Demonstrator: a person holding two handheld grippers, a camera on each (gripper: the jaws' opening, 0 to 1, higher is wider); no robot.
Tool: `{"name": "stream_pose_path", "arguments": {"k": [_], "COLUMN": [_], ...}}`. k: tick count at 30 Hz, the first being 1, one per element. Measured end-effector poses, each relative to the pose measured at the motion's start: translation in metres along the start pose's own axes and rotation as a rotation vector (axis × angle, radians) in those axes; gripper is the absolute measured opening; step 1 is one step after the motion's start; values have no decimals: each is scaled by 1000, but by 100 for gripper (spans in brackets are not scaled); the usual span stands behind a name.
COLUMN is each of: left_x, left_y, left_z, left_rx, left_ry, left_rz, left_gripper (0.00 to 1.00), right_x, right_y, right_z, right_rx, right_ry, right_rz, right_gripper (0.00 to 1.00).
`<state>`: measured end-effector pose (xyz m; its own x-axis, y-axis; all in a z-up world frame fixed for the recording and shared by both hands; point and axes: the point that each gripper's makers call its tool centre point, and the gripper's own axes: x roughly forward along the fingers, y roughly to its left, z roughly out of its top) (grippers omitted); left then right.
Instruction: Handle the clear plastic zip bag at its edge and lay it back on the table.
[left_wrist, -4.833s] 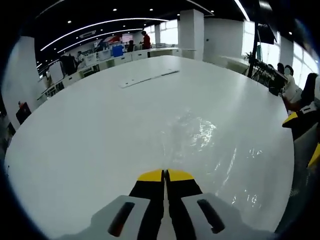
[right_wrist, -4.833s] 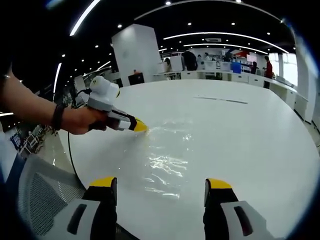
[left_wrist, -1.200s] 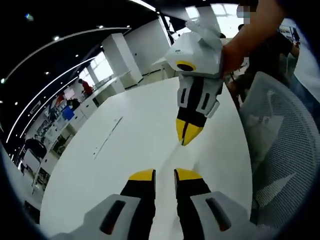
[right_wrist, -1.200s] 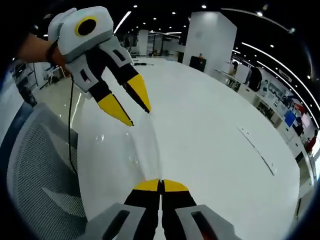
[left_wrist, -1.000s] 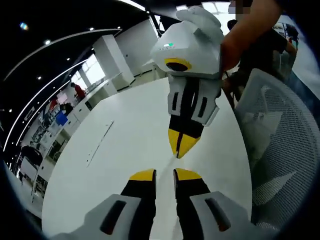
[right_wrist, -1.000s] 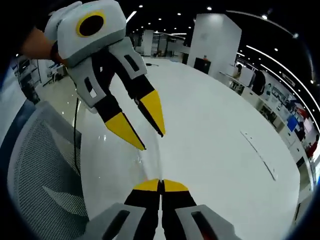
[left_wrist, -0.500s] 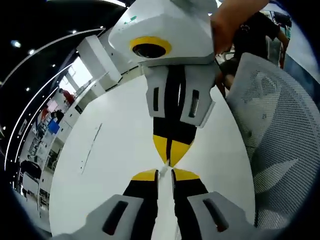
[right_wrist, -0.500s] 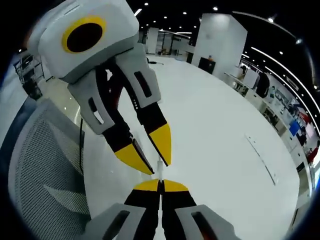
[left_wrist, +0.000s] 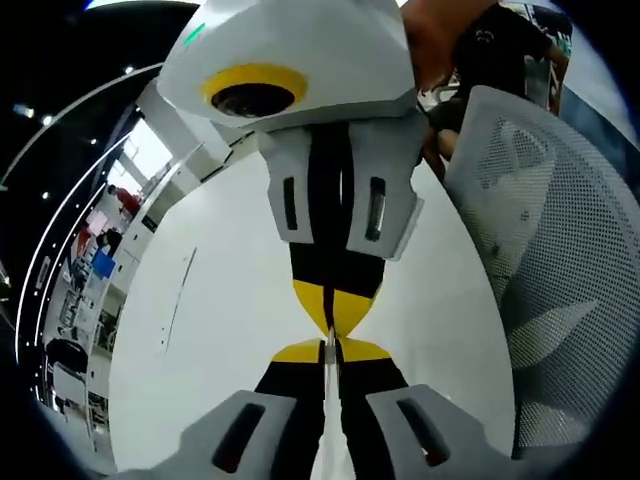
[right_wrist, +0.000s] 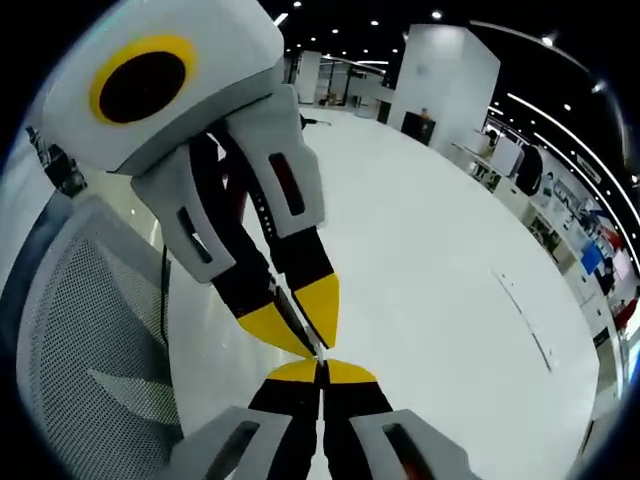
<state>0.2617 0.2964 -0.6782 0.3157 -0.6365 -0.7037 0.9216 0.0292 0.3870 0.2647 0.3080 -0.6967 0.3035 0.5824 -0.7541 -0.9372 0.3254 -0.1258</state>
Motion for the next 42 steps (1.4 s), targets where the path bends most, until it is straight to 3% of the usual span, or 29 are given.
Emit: {"name": "stream_pose_path", "arguments": {"k": [25,42], "left_x": [1,-2], "left_y": [0,10], "left_z": [-10,-19], "left_rx": [-26,-58], "left_ry": [32,47], "left_rz": [-1,21], "left_gripper": [0,0], "right_x": [4,1], "right_y": [1,-12], "right_z": [0,1], "right_rx": [61,84], "right_ry": [3,-5], "right_rz": [-19,-45], "right_gripper": [0,0]}}
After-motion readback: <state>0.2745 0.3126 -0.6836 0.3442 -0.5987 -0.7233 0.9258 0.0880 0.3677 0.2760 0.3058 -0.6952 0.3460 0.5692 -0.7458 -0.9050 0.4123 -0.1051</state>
